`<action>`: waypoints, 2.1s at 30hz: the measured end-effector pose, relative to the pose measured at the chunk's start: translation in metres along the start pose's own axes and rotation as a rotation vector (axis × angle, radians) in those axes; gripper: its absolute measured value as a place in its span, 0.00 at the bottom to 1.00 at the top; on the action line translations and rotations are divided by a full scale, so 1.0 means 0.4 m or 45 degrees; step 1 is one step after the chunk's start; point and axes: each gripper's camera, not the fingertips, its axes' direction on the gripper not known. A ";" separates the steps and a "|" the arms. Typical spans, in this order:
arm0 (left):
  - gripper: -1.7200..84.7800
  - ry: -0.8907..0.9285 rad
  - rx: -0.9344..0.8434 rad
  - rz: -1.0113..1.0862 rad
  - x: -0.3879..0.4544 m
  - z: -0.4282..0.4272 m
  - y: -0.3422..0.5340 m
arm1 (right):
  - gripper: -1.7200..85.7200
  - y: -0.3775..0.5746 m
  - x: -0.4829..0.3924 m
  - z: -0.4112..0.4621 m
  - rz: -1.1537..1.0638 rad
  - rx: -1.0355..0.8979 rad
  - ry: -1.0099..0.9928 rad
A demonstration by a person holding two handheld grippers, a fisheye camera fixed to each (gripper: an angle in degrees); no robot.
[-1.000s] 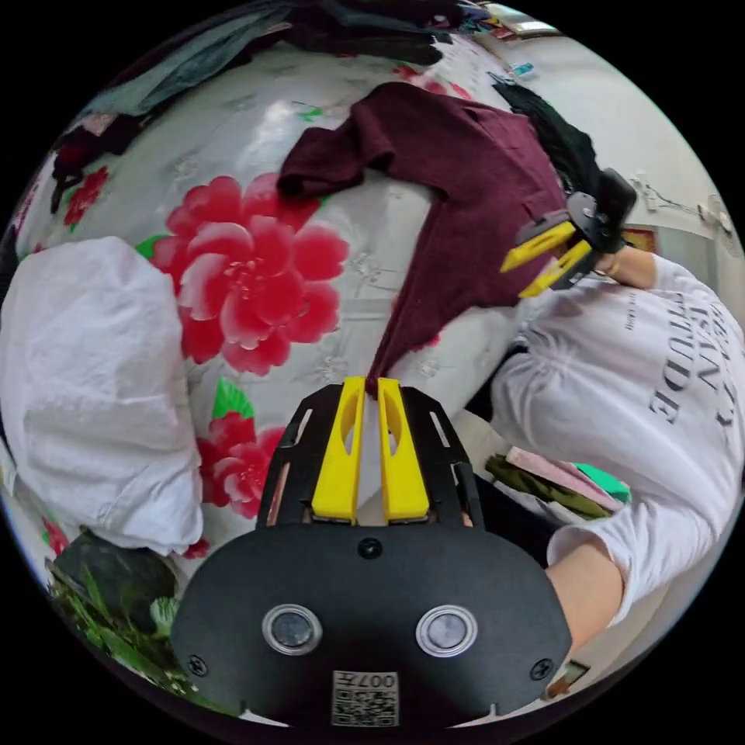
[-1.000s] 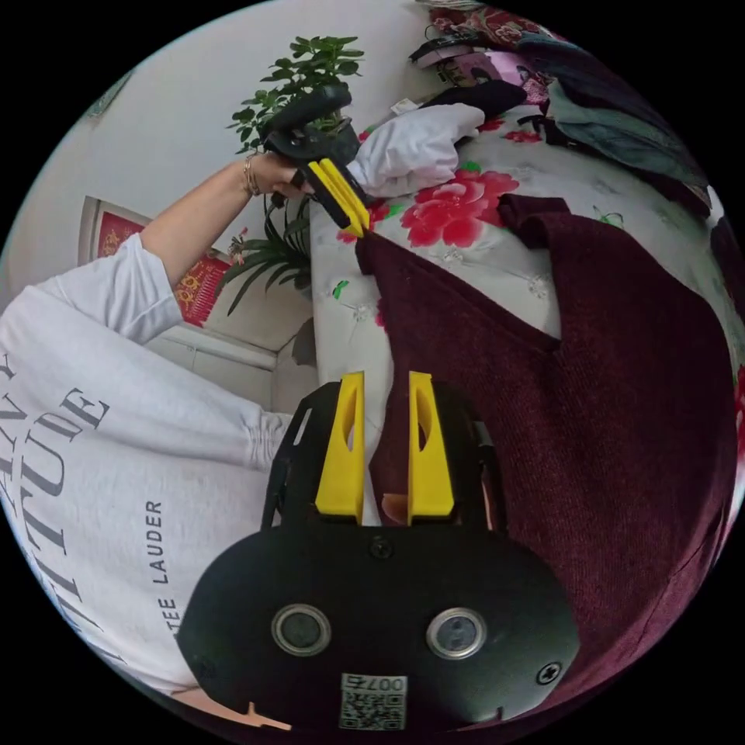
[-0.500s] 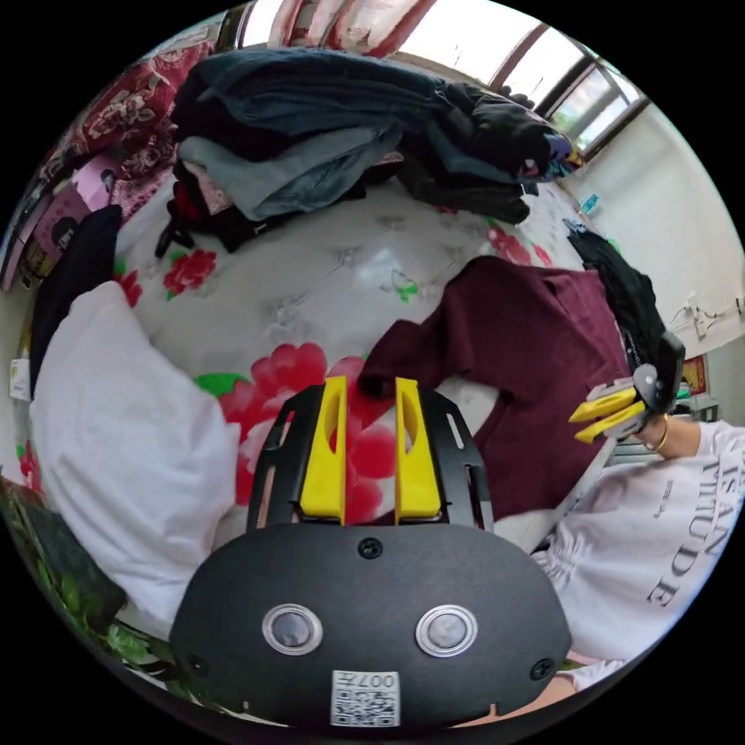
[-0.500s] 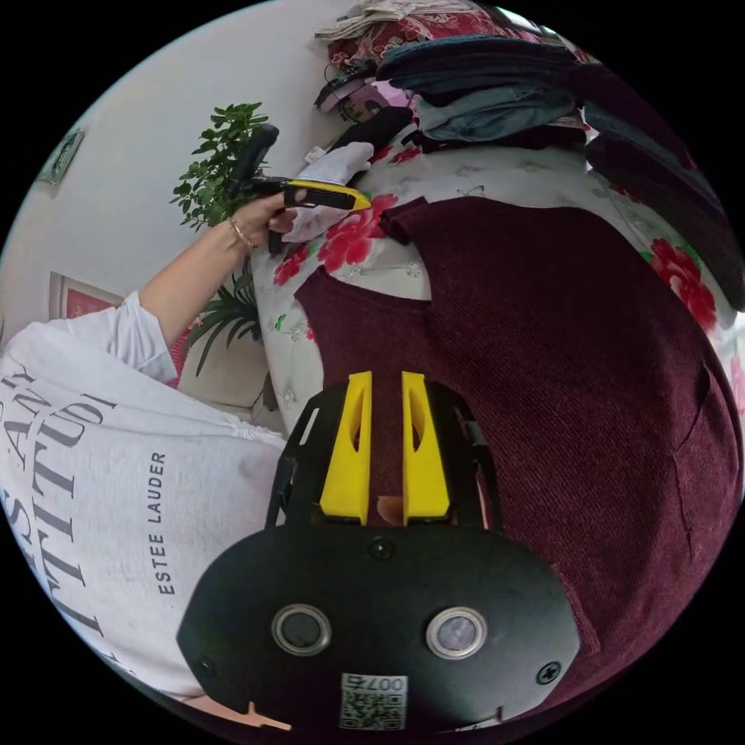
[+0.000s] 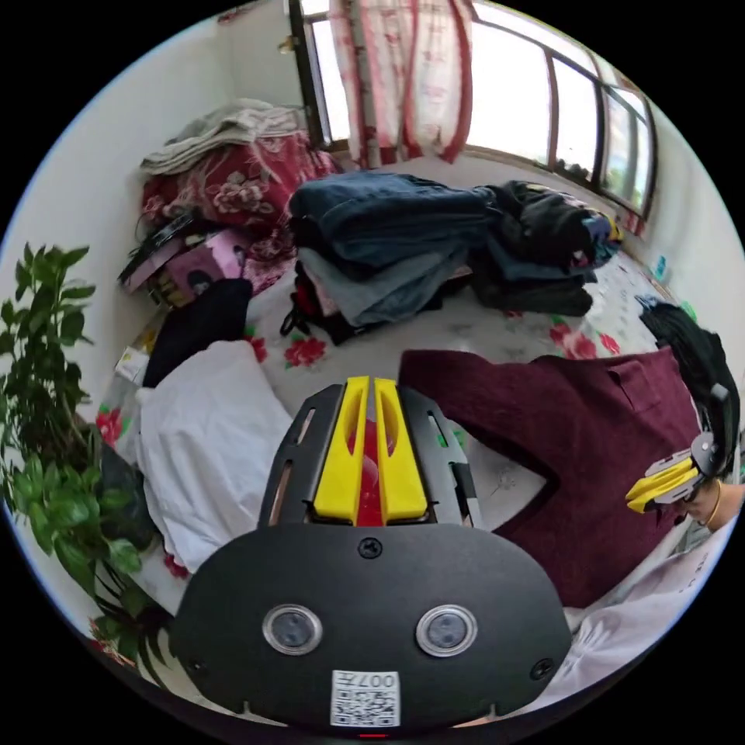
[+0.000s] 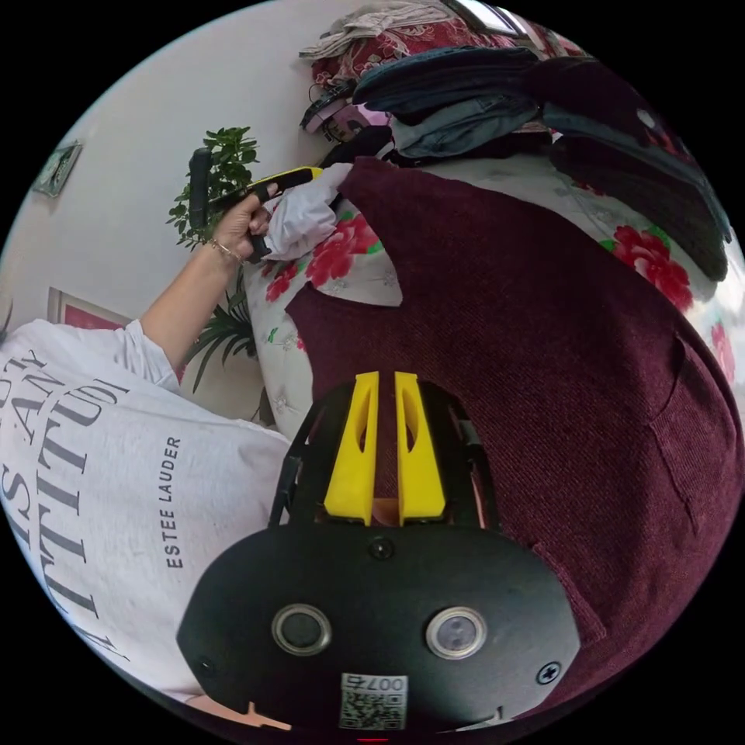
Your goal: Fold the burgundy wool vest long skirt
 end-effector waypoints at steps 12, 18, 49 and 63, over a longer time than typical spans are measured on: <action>0.13 0.389 -0.201 -0.172 -0.115 0.194 0.077 | 0.05 0.050 0.032 -0.073 0.057 -0.032 -0.035; 0.06 0.345 -0.390 -0.055 -0.111 0.313 0.020 | 0.03 0.076 0.031 -0.156 0.083 0.030 0.002; 0.13 0.920 -0.022 -0.005 0.330 0.053 0.244 | 0.02 0.428 0.016 -0.585 0.318 0.323 0.046; 0.18 0.073 -0.382 -0.723 -0.081 0.049 0.605 | 0.02 0.472 -0.039 -0.723 0.223 0.346 0.025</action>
